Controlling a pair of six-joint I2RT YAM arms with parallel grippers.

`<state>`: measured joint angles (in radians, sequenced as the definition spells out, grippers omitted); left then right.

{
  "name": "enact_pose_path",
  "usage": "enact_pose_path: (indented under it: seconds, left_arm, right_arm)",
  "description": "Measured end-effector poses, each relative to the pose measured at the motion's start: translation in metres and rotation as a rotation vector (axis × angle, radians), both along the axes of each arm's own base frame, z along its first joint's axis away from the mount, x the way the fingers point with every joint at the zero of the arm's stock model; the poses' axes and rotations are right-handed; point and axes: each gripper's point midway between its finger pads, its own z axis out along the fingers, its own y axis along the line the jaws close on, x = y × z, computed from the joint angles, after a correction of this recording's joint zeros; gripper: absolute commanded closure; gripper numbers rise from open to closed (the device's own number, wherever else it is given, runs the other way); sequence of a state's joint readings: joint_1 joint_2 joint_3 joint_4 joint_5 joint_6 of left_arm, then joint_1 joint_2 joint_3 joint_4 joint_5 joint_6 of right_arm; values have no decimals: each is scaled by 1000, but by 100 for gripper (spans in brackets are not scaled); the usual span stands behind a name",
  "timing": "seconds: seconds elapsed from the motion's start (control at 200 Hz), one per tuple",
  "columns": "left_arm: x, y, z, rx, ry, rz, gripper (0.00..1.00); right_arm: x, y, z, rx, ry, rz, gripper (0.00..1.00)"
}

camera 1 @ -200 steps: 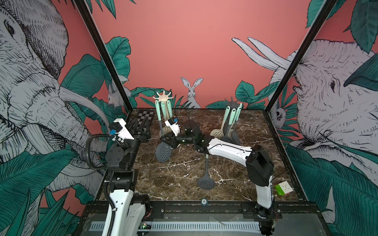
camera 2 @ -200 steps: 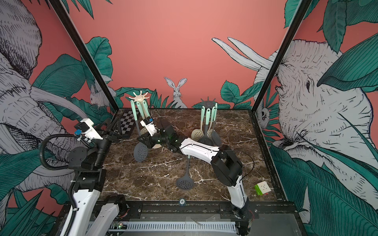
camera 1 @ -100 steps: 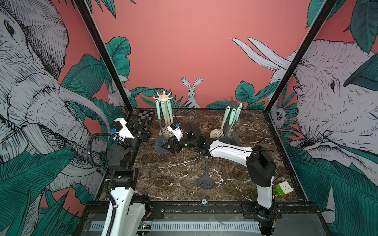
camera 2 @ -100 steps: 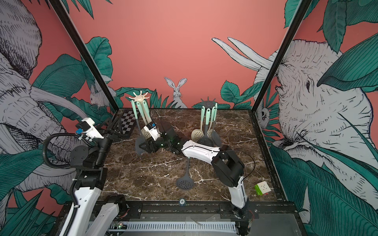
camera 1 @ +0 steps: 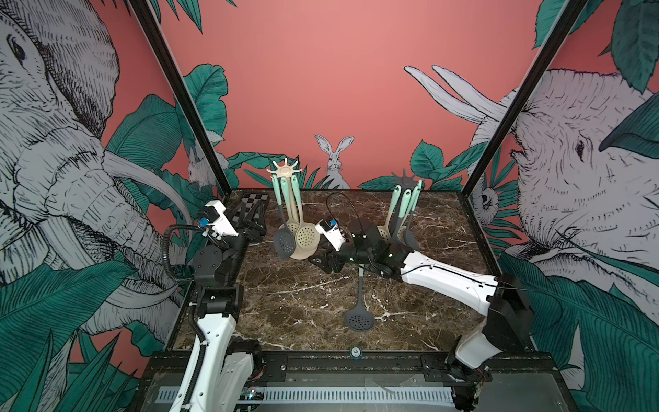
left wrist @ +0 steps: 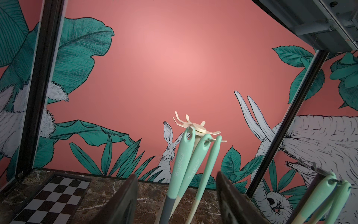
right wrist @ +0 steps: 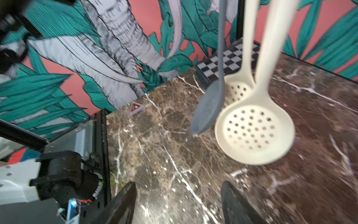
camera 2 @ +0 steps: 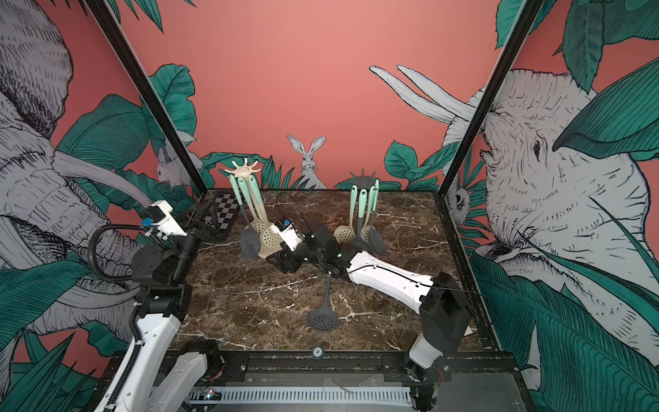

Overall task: Hang the skimmer on the kitchen utensil rack
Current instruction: Hang the skimmer on the rack, then pick up the skimmer from the center of the board.

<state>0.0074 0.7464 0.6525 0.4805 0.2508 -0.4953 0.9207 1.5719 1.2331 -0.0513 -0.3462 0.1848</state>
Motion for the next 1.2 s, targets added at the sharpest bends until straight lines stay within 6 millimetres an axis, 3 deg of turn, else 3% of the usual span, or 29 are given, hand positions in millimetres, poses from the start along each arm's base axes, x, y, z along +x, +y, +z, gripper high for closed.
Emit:
enact_pose_path:
  seconds: [0.185, 0.405, 0.59, 1.005, 1.2]
  left_arm:
    - [4, -1, 1, -8, -18, -6, 34]
    - [13, -3, -6, -16, -6, -25, 34]
    - [17, -5, -8, -21, -2, -38, 34]
    - [11, -7, -2, -20, -24, -49, 34]
    - [9, -7, -2, -18, -25, -53, 34]
  right_arm:
    - [-21, -52, -49, -231, 87, -46, 33]
    - [-77, -89, -104, -504, 162, 58, 31]
    - [-106, -102, -119, -628, 159, 145, 31]
    - [-140, -112, -145, -858, 105, 289, 33]
    - [-144, -118, -158, -933, 107, 304, 37]
